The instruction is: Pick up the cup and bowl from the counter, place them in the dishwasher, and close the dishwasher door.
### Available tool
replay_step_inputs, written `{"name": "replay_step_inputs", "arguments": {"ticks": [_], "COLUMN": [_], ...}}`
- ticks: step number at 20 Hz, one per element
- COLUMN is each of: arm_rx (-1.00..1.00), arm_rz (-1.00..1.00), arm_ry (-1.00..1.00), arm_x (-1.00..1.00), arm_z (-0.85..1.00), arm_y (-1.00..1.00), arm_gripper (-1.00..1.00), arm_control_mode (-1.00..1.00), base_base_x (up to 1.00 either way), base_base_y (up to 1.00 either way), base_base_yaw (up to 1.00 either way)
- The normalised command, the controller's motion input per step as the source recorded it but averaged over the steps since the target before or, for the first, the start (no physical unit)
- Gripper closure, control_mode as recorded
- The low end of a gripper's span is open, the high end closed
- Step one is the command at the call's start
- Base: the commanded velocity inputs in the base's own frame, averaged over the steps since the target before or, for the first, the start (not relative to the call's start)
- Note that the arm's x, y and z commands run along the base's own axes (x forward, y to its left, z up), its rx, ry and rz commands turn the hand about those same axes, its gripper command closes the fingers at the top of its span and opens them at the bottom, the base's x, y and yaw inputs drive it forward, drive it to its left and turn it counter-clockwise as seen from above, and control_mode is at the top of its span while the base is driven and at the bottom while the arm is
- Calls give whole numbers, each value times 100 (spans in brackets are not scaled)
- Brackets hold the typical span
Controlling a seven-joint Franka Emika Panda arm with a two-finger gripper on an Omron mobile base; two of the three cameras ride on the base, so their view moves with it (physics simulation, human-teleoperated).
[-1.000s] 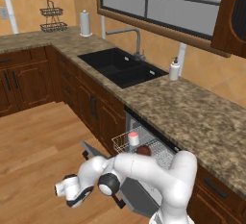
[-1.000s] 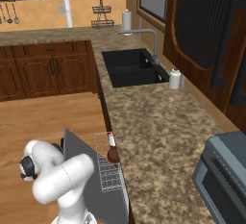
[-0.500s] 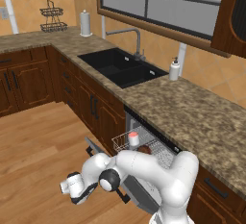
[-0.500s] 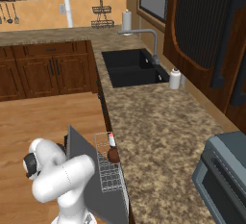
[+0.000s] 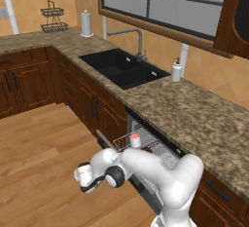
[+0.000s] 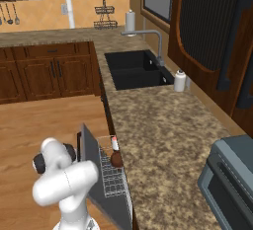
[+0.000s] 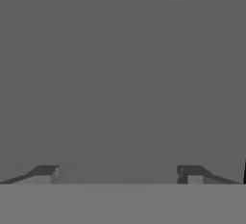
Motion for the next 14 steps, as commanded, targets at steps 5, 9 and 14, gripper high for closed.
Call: {"name": "replay_step_inputs", "arguments": {"ticks": [5,9,14], "arm_rx": [-12,-9,-4], "arm_rz": [-23,-20,-12], "arm_ry": [0,0,0], "arm_x": [83,80,70], "arm_z": [0,0,-7], "arm_y": [-100,-100,-100], "arm_gripper": [-100,-100,-100], "arm_control_mode": [-100,-100,-100], "base_base_x": [0,0,0], "base_base_y": [0,0,0], "base_base_yaw": [0,0,0]}}
